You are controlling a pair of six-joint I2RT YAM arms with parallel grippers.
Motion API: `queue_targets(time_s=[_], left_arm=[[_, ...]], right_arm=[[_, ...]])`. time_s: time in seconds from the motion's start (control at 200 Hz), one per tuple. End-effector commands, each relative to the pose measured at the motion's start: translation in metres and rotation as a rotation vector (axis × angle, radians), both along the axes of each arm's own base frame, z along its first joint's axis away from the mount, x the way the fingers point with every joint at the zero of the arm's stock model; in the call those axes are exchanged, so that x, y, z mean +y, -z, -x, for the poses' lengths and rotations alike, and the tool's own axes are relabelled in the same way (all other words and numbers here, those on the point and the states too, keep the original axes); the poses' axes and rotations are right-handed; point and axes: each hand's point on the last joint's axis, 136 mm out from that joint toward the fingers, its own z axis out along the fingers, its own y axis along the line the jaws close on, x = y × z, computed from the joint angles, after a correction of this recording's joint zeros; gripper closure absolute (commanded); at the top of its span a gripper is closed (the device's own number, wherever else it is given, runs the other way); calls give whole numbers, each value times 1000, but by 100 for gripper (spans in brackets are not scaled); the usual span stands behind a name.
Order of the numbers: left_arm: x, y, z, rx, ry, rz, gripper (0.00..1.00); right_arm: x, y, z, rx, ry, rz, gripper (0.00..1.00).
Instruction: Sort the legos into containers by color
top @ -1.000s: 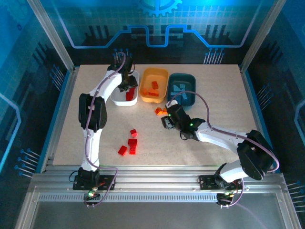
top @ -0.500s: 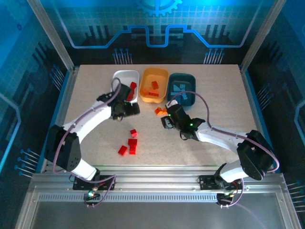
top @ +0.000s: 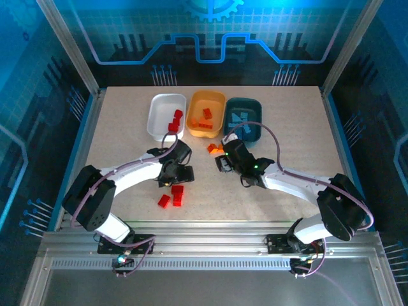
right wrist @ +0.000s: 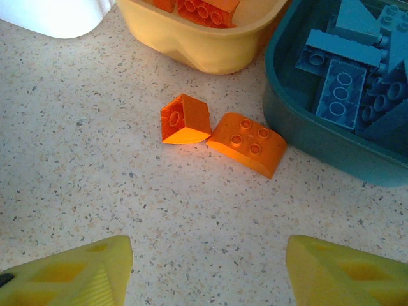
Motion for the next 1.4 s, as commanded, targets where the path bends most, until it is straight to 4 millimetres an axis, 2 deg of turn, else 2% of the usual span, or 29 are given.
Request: queue_targets(time_s=[0.0, 0.245, 0.445, 0.865, 1.201, 1.291, 1.391], left_arm=[[-5, 11, -6, 11, -30, 3, 24], [-2, 23, -11, 23, -46, -33, 39], [1, 19, -18, -2, -42, -66, 58], [6, 15, -34, -15, -33, -101, 66], [5, -23, -50, -87, 3, -114, 66], [6, -35, -64, -104, 5, -107, 66], [11, -55, -90, -144, -7, -88, 66]], right_arm=[[4, -2, -1, -14, 3, 3, 34], [6, -5, 1, -18, -12, 2, 39], [10, -7, 3, -23, -26, 0, 40], [9, -11, 4, -35, -27, 6, 40], [9, -12, 5, -39, -29, 8, 40], [8, -13, 4, -43, -24, 13, 40], [7, -13, 4, -48, -19, 20, 40]])
